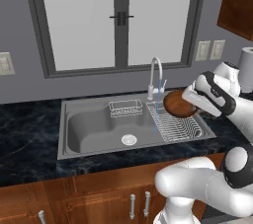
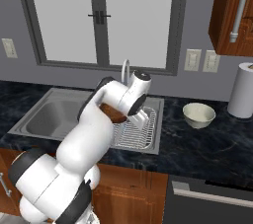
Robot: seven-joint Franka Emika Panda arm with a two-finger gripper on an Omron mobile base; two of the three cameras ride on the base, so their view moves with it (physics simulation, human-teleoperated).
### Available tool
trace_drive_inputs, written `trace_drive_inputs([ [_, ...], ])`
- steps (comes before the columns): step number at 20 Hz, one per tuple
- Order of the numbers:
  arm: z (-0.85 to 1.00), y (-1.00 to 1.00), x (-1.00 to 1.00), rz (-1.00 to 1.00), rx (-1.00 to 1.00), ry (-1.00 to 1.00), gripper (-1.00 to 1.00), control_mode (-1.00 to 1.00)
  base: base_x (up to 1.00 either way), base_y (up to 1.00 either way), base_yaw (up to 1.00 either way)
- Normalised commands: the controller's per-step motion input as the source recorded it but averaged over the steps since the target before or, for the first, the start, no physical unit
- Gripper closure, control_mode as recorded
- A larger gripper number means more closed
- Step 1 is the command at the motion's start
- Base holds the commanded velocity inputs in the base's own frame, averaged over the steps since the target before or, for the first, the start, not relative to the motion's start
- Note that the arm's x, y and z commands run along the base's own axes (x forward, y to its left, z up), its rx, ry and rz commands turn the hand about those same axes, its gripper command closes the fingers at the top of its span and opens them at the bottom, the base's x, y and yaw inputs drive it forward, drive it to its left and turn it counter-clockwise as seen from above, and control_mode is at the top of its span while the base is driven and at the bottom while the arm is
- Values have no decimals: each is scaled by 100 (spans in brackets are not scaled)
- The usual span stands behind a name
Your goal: Rinse each bowl for a few seconds and place them down in the sink or on the counter.
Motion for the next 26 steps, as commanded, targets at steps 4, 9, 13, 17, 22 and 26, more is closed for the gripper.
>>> trace_drive_inputs([
  [4,-6,10,29,7,0,4,100,-100,0,0,0],
  [9,-12,5,29,7,0,2,100,-100,0,0,0],
  [13,-16,1,35,6,0,3,100,-100,0,0,0],
  [17,-19,0,35,4,0,3,100,-100,0,0,0],
  [22,-17,0,33,3,0,2,100,-100,0,0,0],
  [26,-22,0,37,2,0,3,100,-100,0,0,0],
])
